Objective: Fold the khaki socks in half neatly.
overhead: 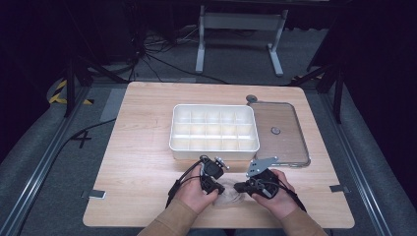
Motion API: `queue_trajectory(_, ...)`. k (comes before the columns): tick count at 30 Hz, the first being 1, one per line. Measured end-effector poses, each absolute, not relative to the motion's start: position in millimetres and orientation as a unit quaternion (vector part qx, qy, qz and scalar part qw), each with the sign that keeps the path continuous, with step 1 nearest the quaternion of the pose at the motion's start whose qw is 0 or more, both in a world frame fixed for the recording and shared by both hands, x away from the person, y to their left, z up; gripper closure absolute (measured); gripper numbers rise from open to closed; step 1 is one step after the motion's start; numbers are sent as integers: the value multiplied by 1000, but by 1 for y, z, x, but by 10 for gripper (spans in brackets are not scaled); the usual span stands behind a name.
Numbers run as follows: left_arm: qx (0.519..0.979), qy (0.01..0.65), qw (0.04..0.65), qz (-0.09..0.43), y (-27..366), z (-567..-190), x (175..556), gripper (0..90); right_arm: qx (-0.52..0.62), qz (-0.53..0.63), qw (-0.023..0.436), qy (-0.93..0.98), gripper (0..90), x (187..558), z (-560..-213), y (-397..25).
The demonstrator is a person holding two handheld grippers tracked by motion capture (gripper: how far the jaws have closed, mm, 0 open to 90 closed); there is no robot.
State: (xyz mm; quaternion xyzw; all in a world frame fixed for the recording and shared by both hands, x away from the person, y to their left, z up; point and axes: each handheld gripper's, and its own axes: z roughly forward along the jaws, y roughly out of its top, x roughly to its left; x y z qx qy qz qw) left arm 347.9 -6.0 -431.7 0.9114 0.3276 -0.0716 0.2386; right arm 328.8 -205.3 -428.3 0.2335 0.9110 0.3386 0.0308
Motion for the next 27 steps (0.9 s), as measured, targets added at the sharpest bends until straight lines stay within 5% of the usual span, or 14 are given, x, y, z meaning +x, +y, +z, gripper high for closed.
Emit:
queue_trajectory(8, 914, 317, 242, -80, -6, -428, 348, 810, 246, 309, 27, 918, 879, 331, -443, -208)
queue_trajectory(14, 890, 345, 297, -26, 6, -418, 352, 805, 244, 309, 32, 919, 881, 329, -443, -208)
queue_trajectory(27, 889, 373, 264, -19, 9, -437, 362, 811, 235, 305, 37, 922, 884, 326, -441, -205)
